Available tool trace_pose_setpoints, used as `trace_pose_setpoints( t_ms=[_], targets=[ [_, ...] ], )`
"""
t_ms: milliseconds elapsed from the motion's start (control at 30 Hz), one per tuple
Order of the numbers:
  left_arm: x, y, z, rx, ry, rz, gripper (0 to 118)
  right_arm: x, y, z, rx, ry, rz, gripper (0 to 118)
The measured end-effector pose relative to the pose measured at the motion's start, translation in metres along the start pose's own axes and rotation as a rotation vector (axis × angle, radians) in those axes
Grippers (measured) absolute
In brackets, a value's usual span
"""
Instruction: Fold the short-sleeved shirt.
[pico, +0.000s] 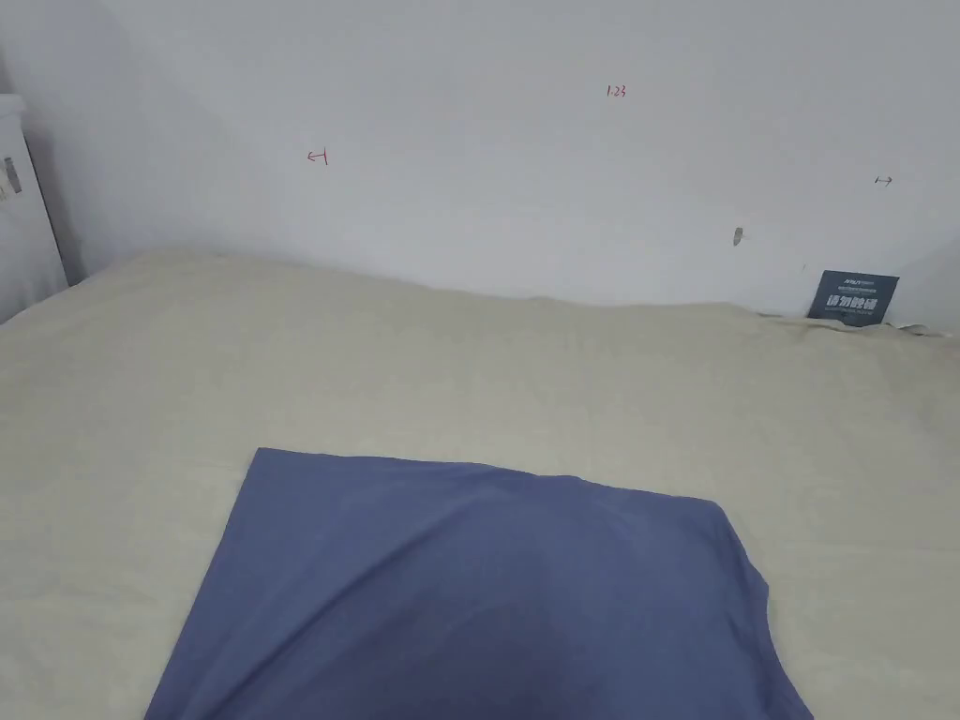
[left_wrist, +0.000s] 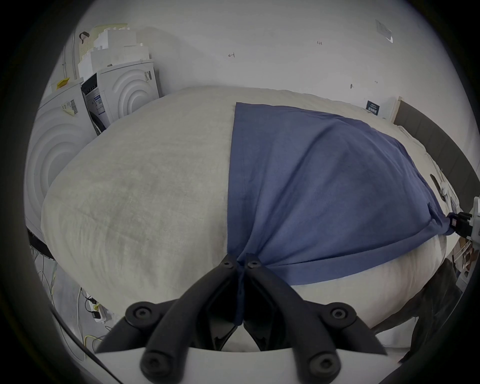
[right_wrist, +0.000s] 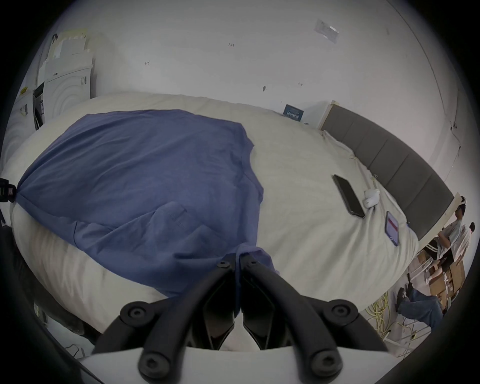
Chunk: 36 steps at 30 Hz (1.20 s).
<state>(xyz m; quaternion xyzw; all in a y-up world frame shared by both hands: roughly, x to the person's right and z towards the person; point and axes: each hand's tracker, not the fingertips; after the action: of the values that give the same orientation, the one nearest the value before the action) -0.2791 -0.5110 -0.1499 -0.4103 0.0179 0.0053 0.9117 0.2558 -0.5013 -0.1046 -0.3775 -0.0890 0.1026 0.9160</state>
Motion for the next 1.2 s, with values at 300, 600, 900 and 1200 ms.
trace_pose_setpoints(
  t_ms=[300,600,900,1200],
  targets=[
    [-0.003,0.009,0.028,0.045,-0.015,0.005,40,0.003,0.017,0.014,0.026,0.0,0.009,58],
    [0.01,0.052,0.069,0.299,-0.026,0.018,58,0.0,0.062,0.041,0.273,0.083,-0.114,78],
    [0.058,0.069,0.077,0.462,-0.048,-0.002,12,-0.031,0.085,0.044,0.462,0.11,-0.167,4],
    [0.071,0.059,0.073,0.466,-0.036,0.006,0,-0.046,0.084,0.05,0.499,0.105,-0.157,1]
  ],
)
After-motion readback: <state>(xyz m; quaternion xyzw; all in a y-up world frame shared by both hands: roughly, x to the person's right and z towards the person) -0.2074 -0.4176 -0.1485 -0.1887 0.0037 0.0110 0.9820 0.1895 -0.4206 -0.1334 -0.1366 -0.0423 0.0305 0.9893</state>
